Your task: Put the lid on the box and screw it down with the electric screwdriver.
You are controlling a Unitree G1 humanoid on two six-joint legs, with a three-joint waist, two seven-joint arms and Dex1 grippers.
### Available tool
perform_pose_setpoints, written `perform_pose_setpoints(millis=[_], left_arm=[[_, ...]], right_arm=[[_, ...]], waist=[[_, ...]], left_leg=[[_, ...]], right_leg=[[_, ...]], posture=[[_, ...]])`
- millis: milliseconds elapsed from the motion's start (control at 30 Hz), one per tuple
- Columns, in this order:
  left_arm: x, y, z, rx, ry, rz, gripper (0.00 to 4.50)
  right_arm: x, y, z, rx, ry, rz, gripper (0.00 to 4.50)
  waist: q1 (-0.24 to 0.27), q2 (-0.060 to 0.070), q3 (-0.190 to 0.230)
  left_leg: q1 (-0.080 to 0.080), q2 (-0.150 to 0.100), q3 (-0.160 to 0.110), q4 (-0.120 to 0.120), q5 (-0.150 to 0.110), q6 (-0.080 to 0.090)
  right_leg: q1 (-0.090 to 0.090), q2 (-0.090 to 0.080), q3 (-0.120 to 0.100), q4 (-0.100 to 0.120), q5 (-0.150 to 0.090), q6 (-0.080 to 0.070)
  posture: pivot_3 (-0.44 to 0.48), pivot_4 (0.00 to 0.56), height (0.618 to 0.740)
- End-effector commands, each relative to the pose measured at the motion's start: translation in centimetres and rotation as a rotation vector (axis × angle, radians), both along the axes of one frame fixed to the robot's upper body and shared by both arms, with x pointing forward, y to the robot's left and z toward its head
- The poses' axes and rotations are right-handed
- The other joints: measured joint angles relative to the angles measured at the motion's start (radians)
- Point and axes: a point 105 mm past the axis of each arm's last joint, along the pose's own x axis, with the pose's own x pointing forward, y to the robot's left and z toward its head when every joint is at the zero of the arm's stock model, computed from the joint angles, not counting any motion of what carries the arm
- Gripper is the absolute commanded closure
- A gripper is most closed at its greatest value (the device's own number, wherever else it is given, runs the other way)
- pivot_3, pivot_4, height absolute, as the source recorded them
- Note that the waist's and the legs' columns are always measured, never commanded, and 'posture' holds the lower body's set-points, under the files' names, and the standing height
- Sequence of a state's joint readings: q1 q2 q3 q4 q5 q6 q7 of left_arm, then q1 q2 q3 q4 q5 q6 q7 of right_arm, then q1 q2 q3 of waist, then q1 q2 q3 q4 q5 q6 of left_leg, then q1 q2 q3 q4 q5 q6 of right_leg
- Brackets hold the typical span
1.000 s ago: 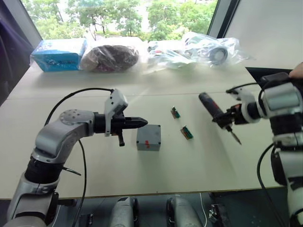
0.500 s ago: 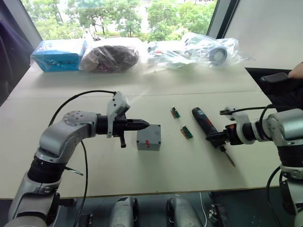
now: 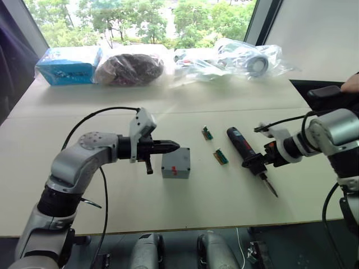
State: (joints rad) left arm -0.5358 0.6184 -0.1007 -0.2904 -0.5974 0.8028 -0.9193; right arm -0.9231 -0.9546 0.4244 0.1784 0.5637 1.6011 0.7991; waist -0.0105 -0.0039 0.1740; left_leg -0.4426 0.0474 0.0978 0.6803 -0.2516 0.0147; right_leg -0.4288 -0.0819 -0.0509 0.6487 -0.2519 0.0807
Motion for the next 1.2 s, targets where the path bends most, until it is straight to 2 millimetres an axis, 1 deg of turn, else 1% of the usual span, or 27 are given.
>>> perform_pose_setpoints(millis=[33,200,233,300,367,400,433,500,567,633,700,733,833,867,933,967,1000,1033,1067,1100,1133,1200], left_arm=[[-0.3,0.0,0.9,-0.021,-0.049,0.011,4.5],[-0.6,0.0,0.8,-0.044,-0.057,0.044,4.5],[-0.7,0.0,0.8,-0.047,-0.056,0.05,4.5],[-0.9,0.0,0.7,-0.052,-0.056,0.061,4.5],[-0.9,0.0,0.7,-0.059,-0.057,0.071,4.5],[-0.9,0.1,0.8,-0.063,-0.06,0.08,4.5],[-0.8,0.3,0.9,-0.066,-0.063,0.087,4.5],[-0.7,0.4,1.0,-0.069,-0.067,0.095,4.5],[-0.6,0.4,1.0,-0.068,-0.068,0.096,4.5],[-0.3,0.6,1.1,-0.063,-0.07,0.098,4.5],[0.2,1.0,1.3,-0.053,-0.075,0.1,4.5],[0.5,1.2,1.4,-0.048,-0.078,0.101,4.5],[1.0,1.9,1.6,-0.039,-0.079,0.099,4.5],[1.1,2.1,1.7,-0.026,-0.079,0.09,4.5],[1.4,2.6,1.8,0.015,-0.076,0.065,4.5],[1.5,2.8,1.7,0.029,-0.075,0.057,4.5],[1.5,3.0,1.7,0.04,-0.071,0.048,4.5],[1.6,3.2,1.6,0.059,-0.067,0.038,4.5],[1.7,3.3,1.5,0.071,-0.064,0.031,4.5],[1.8,3.2,1.4,0.089,-0.058,0.018,4.5],[1.9,3.2,1.3,0.101,-0.054,0.009,4.5],[2.1,3.0,1.3,0.11,-0.046,-0.008,4.5]], right_arm=[[0.2,-0.5,0.4,-0.035,-0.004,0.023,0.08],[0.1,-0.1,-0.7,-0.083,0.034,0.096,0.08],[0.1,-0.4,-1.0,-0.103,0.04,0.1,0.28],[-0.1,-0.4,-1.5,-0.085,0.073,0.079,0.68],[-0.2,-0.4,-1.9,-0.083,0.089,0.074,1.57],[-0.3,-0.6,-2.3,-0.097,0.095,0.074,1.72],[-0.4,-0.8,-2.7,-0.107,0.102,0.064,2.1],[-0.3,-0.9,-2.9,-0.108,0.103,0.048,2.67],[0.0,-0.8,-2.8,-0.102,0.091,0.036,2.68],[1.1,-0.9,-1.9,-0.087,0.04,0.002,2.68],[2.6,-1.2,0.1,-0.054,-0.043,-0.074,2.68],[3.3,-1.2,1.3,-0.042,-0.103,-0.082,2.68],[4.3,-0.8,3.5,0.008,-0.194,-0.112,2.68],[5.0,-0.3,5.5,0.057,-0.299,-0.101,2.68],[6.3,1.1,11.3,0.176,-0.657,-0.048,2.68],[6.4,1.5,13.1,0.214,-0.781,-0.039,2.68],[6.4,1.9,14.7,0.255,-0.901,-0.038,2.68],[5.9,2.9,16.7,0.332,-1.046,-0.023,2.68],[5.4,3.3,17.9,0.386,-1.143,-0.025,2.68],[4.0,4.8,19.4,0.497,-1.264,0.001,2.68],[2.9,5.7,20.2,0.571,-1.336,0.013,2.68],[0.9,7.7,20.2,0.71,-1.368,0.068,2.68]], waist=[[0.0,0.0,0.0],[-0.001,-0.001,0.0],[-0.001,-0.001,-0.001],[-0.002,-0.002,-0.001],[0.0,-0.003,-0.002],[0.001,-0.003,-0.002],[0.001,-0.004,-0.003],[0.0,-0.007,-0.005],[0.0,-0.012,-0.008],[-0.001,-0.014,-0.009],[-0.002,-0.015,-0.009],[-0.004,-0.015,-0.009],[-0.003,-0.01,-0.006],[-0.003,-0.008,-0.005],[-0.001,-0.006,-0.003],[-0.001,-0.005,-0.002],[-0.001,-0.005,-0.002],[0.0,-0.005,-0.002],[0.0,-0.005,-0.002],[0.001,-0.005,-0.002],[0.002,-0.005,-0.002],[0.004,-0.005,-0.002]], left_leg=[[0.0,0.0,0.0,0.0,0.0,0.0],[0.0,0.0,0.0,0.0,0.0,0.0],[0.0,0.0,0.0,0.0,0.0,0.0],[0.0,0.0,0.0,0.0,0.0,0.0],[0.0,0.0,0.0,0.0,0.0,0.0],[0.0,0.0,0.0,0.0,0.0,0.0],[0.0,0.0,0.0,0.0,0.0,0.0],[0.001,0.0,0.0,0.0,0.0,0.0],[0.001,0.0,-0.001,0.0,0.0,0.0],[0.001,0.001,-0.001,0.0,0.0,0.0],[0.001,0.001,-0.001,0.001,0.0,0.0],[0.001,0.001,-0.001,0.001,0.0,0.0],[0.001,0.001,0.002,0.001,0.0,0.0],[0.0,0.001,0.002,0.001,0.0,0.0],[-0.003,0.001,0.004,-0.001,0.0,0.0],[-0.004,0.001,0.004,-0.001,0.0,0.0],[-0.005,0.001,0.005,-0.001,0.0,0.0],[-0.006,0.001,0.006,-0.003,0.001,-0.001],[-0.006,0.001,0.006,-0.004,0.002,-0.002],[-0.006,0.001,0.006,-0.004,0.004,-0.007],[-0.006,0.001,0.006,-0.006,0.005,-0.009],[-0.005,0.001,0.006,-0.011,0.007,-0.012]], right_leg=[[0.0,0.0,0.0,0.0,0.0,0.0],[0.0,0.0,0.0,0.0,0.0,0.0],[0.0,0.0,0.0,0.0,0.0,0.0],[0.0,0.0,0.0,0.0,0.0,0.0],[0.0,0.0,0.0,0.0,0.0,0.0],[0.0,0.0,0.0,0.0,0.0,0.0],[0.001,0.0,0.0,0.0,0.0,0.0],[0.001,0.0,0.0,0.0,0.0,0.0],[0.001,0.0,0.0,0.0,0.0,0.0],[0.002,0.0,-0.001,0.0,0.0,-0.001],[0.002,0.0,-0.001,0.0,0.0,-0.002],[0.002,0.0,-0.001,-0.001,0.001,-0.004],[0.0,-0.001,0.0,-0.001,0.002,-0.006],[0.0,-0.001,0.0,-0.001,0.003,-0.005],[-0.005,0.0,0.001,0.0,0.004,-0.003],[-0.006,0.0,0.001,0.001,0.004,-0.003],[-0.008,0.0,0.001,0.001,0.005,-0.001],[-0.01,0.001,0.001,0.001,0.005,-0.001],[-0.01,0.001,0.001,0.001,0.004,-0.001],[-0.01,0.002,0.001,0.001,0.004,0.0],[-0.01,0.002,0.001,0.001,0.004,0.0],[-0.009,0.002,0.0,-0.001,0.003,0.0]], posture=[[0.0,0.15,0.74],[0.0,0.15,0.74],[0.0,0.15,0.74],[0.0,0.15,0.74],[0.0,0.15,0.74],[0.0,0.15,0.74],[0.0,0.15,0.74],[0.0,0.15,0.74],[0.0,0.15,0.74],[0.0,0.15,0.74],[0.0,0.15,0.74],[0.0,0.15,0.74],[0.0,0.15,0.74],[0.0,0.15,0.74],[0.0,0.15,0.74],[0.0,0.15,0.74],[0.0,0.15,0.74],[0.0,0.15,0.74],[0.0,0.15,0.74],[0.0,0.15,0.74],[0.0,0.15,0.74],[0.0,0.15,0.74]])
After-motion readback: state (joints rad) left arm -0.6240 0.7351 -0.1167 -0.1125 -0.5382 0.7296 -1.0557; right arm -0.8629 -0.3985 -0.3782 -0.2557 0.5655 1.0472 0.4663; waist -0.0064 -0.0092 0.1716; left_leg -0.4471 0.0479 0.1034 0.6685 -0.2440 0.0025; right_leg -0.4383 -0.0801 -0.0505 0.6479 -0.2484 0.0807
